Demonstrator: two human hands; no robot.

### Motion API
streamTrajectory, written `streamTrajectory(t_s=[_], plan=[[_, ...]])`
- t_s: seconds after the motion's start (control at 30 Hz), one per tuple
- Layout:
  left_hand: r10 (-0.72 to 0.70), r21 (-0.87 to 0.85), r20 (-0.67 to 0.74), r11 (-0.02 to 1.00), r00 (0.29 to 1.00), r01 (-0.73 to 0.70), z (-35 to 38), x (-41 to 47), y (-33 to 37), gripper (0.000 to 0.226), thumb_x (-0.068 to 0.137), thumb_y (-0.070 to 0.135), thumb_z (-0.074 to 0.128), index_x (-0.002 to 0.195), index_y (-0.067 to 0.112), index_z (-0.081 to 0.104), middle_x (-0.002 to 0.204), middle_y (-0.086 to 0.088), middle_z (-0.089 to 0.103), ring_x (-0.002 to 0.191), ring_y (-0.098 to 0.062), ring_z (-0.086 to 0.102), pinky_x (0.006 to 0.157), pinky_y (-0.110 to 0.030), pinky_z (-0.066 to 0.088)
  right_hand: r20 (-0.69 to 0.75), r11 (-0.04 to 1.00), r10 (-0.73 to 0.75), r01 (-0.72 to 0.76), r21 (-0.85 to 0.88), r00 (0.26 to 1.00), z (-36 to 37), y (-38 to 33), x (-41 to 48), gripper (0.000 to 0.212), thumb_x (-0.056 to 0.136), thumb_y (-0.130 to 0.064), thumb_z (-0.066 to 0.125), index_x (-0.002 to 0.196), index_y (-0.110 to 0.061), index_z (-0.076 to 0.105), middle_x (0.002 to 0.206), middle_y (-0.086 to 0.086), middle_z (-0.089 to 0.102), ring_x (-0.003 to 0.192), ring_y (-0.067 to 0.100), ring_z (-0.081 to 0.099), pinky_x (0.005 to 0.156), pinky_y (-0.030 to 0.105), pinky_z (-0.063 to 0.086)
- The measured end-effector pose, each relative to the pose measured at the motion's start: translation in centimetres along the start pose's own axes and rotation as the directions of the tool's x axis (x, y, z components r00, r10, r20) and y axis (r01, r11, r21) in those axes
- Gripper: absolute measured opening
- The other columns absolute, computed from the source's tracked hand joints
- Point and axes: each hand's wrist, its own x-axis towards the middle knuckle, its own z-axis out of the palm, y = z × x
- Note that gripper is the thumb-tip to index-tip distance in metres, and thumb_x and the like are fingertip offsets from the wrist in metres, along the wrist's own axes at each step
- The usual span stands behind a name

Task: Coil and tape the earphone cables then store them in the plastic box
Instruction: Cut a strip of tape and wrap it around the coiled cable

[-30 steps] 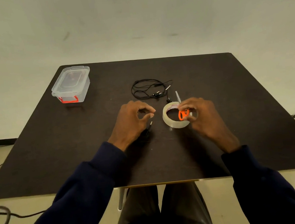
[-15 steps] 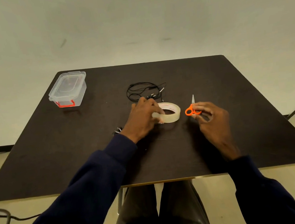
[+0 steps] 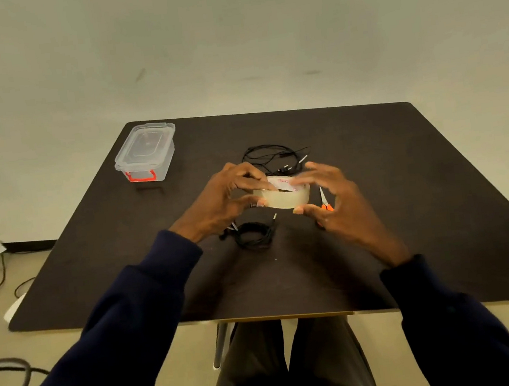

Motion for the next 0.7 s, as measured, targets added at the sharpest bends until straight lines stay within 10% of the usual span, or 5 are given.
streamTrajectory(t_s=[0.37, 0.6, 0.7], plan=[[-0.276, -0.486, -0.458, 0.873, 0.845, 0.022, 1.4, -2.3, -0.6, 0.023, 0.082, 0.006, 0.084, 0.104, 0.001, 0.079, 0.098, -0.008, 0.079, 0.091, -0.022, 0.076, 0.084, -0.040, 0.063, -0.041, 0.994, -0.075, 0.078, 0.077, 0.996, 1.3, -2.8, 1.8, 0.045, 0.065, -0.021, 0.090, 0.104, -0.001, 0.078, 0.101, 0.000, 0.072, 0.098, -0.010, 0.060, 0.116, 0.032, 0.042], [-0.199, -0.318, -0.527, 0.948, 0.826, 0.026, 2.3, -2.0, -0.1, 0.010, 0.091, 0.008, 0.076, 0.099, 0.002, 0.075, 0.098, -0.007, 0.075, 0.091, -0.020, 0.073, 0.084, -0.039, 0.063, -0.044, 0.993, -0.089, 0.092, 0.077, 0.995, 0.8, -3.5, 1.6, 0.049, 0.066, -0.021, 0.089, 0.108, 0.001, 0.076, 0.103, 0.002, 0.072, 0.096, -0.003, 0.063, 0.113, 0.024, 0.041], [-0.203, -0.289, -0.504, 0.956, 0.840, 0.058, 3.0, -2.0, -0.1, 0.008, 0.097, 0.006, 0.068, 0.102, 0.000, 0.071, 0.102, -0.009, 0.074, 0.095, -0.020, 0.073, 0.087, -0.043, 0.062, -0.060, 0.997, -0.068, 0.071, 0.043, 0.996, 1.0, -3.6, 1.2, 0.050, 0.070, -0.023, 0.089, 0.111, 0.000, 0.075, 0.109, 0.010, 0.074, 0.102, 0.013, 0.064, 0.089, 0.007, 0.047]])
